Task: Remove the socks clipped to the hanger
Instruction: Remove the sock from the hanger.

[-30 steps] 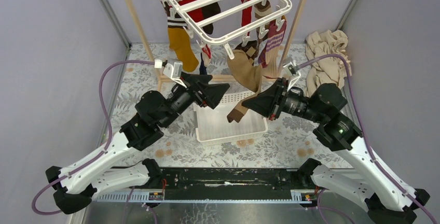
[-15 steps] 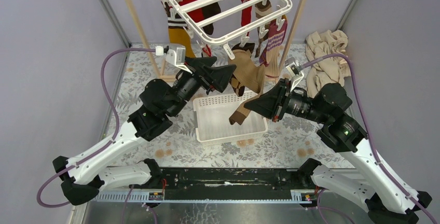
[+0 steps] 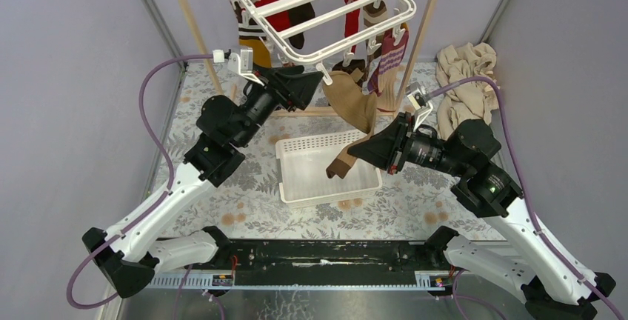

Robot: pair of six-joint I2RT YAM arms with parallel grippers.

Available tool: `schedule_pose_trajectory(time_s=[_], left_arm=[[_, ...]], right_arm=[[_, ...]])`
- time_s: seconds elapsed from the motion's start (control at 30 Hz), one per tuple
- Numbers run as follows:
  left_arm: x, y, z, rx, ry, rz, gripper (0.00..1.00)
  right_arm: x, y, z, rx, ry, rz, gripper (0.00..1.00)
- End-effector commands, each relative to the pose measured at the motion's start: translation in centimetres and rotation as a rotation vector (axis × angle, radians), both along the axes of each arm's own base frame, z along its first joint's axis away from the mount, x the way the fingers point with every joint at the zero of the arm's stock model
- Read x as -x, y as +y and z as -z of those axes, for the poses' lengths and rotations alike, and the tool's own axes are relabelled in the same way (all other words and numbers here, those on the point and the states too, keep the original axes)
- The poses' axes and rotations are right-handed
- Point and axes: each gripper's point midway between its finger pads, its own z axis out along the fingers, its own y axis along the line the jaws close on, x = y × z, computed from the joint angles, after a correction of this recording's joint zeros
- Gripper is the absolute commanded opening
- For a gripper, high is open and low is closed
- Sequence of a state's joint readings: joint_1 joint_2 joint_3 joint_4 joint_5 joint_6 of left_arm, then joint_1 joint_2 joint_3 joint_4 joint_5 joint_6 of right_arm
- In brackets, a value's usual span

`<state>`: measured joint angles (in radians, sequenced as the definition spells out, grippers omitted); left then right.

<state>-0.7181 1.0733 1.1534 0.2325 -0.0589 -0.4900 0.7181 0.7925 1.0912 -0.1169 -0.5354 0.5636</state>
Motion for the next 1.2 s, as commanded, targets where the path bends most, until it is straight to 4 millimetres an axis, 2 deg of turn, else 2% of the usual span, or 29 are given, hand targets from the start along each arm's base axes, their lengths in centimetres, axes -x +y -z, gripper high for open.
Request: schedule_pose_trajectory(time_s=[0.0,0.77,0.9,1.17], left_arm=[[0.9,-1.1,-2.4,0.066,-0.077,0.130,0.71],[-0.1,-2.5,-2.4,0.099,-0.103,0.169,0.56],[-0.6,-2.7,-2.2,0.091,-0.089,0.159,0.56],[-0.7,-2.6,-2.1,0.078,-0.078,0.147,0.65]], right_arm=[[0.4,0.0,-1.4,-0.050,-0.043,-0.014,0.00],[0.6,-0.1,-0.8,-0.048,-0.050,-0.019,0.00],[0.7,-0.1,-0.7,-0.047,-0.050,-0.019,0.00],[0.5,-0.1,-0.3,-0.044,-0.047,-0.017,0.00]])
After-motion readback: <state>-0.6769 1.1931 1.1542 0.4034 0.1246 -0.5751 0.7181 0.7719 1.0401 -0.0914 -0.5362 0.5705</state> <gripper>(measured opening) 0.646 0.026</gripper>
